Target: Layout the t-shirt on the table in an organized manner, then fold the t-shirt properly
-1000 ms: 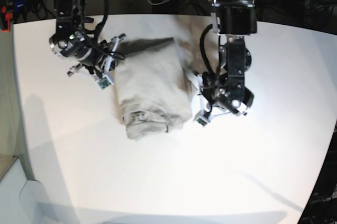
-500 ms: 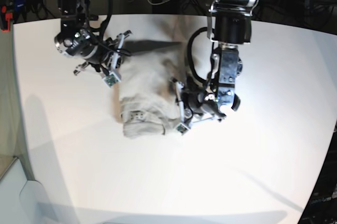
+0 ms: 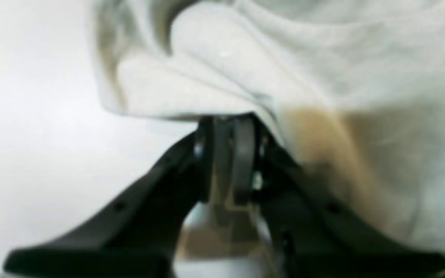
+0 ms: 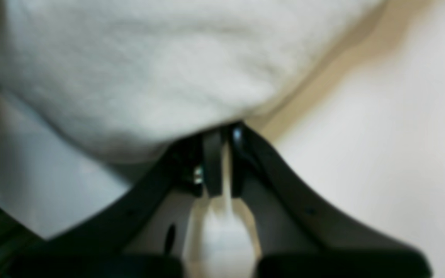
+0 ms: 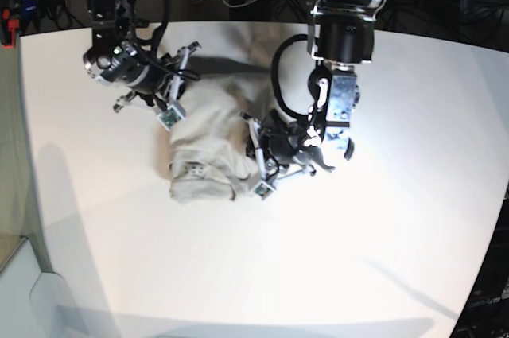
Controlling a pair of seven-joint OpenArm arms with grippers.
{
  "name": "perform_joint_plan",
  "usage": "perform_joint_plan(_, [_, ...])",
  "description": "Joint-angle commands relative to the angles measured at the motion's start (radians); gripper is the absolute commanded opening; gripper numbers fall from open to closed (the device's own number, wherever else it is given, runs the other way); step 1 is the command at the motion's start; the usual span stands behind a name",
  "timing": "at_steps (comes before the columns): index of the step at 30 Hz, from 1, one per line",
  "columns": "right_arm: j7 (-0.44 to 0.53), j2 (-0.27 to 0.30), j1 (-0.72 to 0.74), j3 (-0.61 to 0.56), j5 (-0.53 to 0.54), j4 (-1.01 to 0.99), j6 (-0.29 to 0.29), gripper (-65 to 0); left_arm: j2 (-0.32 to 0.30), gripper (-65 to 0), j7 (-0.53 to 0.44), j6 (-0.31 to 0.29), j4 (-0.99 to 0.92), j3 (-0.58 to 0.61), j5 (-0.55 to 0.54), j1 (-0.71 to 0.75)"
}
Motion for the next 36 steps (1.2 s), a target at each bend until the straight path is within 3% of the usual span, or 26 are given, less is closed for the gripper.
perform_joint_plan(1, [0.012,0.009,0.012,0.005,0.004,0.017,0.017,-62.7,0.004,-55.6,0.022,-0.006,0.011,0.002,0.013,-0.012])
perform_joint_plan(5, [0.012,0.035,0.026,0.005,0.004,0.017,0.017,-62.8,-0.012,-55.6,0.022,-0.006,0.032,0.002,0.013,-0.017])
perform_joint_plan(19, [0.012,0.045,0.072,0.029,0.002,0.026,0.017,-62.8,-0.078,-55.5,0.024,-0.006,0.124,-0.001,0.007,-0.031])
perform_joint_plan(27, [0.012,0.055,0.101,0.123,0.002,0.066,0.017,-62.8,-0.095,-55.3,0.024,-0.006,0.278,-0.204,0.007,-0.037])
perform_joint_plan(30, [0.012,0.055,0.094,0.153,0.002,0.094,0.017,-62.8,-0.112,-55.3,0.078,-0.006,0.35,-0.279,0.013,-0.028])
perform_joint_plan(36, [0.011,0.049,0.052,0.161,0.004,0.137,0.017,-62.8,-0.209,-55.2,0.239,-0.006,0.482,-0.353,0.013,0.027])
